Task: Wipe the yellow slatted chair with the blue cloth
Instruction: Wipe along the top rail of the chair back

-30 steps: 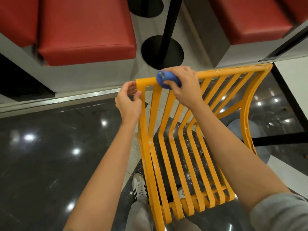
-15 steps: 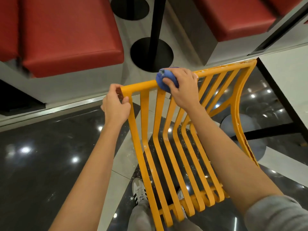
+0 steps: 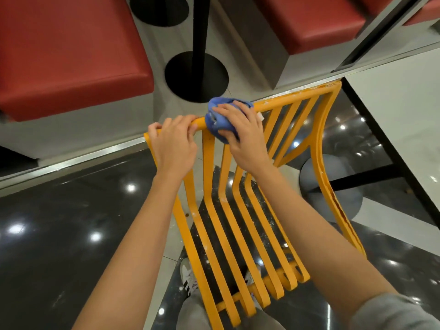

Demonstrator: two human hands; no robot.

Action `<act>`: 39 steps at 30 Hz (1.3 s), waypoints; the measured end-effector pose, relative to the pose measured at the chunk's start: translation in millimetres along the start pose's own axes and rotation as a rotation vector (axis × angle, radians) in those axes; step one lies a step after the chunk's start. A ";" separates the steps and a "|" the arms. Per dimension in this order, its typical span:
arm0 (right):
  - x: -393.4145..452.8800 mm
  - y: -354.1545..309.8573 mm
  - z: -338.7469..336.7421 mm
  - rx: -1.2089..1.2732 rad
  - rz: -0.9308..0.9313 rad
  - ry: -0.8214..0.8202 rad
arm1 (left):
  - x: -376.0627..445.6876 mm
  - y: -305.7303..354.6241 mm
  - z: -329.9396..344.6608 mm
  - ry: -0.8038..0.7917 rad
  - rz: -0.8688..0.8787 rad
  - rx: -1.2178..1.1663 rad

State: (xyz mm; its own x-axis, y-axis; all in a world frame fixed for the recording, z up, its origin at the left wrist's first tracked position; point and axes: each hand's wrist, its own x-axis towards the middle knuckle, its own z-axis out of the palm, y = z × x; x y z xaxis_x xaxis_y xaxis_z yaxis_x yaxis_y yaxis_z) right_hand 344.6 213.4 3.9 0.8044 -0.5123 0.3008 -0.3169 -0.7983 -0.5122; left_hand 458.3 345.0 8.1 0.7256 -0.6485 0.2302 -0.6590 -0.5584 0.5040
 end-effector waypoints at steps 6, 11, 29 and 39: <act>30.5 39.0 -35.1 -0.110 0.158 0.053 | -0.2 -1.0 1.1 0.006 -0.006 -0.046; 3.8 15.1 -10.0 -0.021 -0.091 -0.109 | -1.0 -5.0 1.6 -0.001 0.009 -0.014; 33.3 84.6 -42.4 -0.124 0.179 0.135 | 30.2 66.1 28.8 -0.189 0.060 -0.003; 38.6 117.3 -61.2 -0.132 0.208 0.124 | 27.7 62.7 35.5 -0.120 -0.003 -0.053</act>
State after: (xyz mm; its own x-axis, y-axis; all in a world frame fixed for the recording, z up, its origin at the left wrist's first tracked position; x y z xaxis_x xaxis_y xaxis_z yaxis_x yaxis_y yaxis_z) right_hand 307.7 80.5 4.7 0.6501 -0.6978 0.3007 -0.5381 -0.7022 -0.4663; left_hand 430.1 273.7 16.5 0.6965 -0.7059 0.1288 -0.6431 -0.5344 0.5485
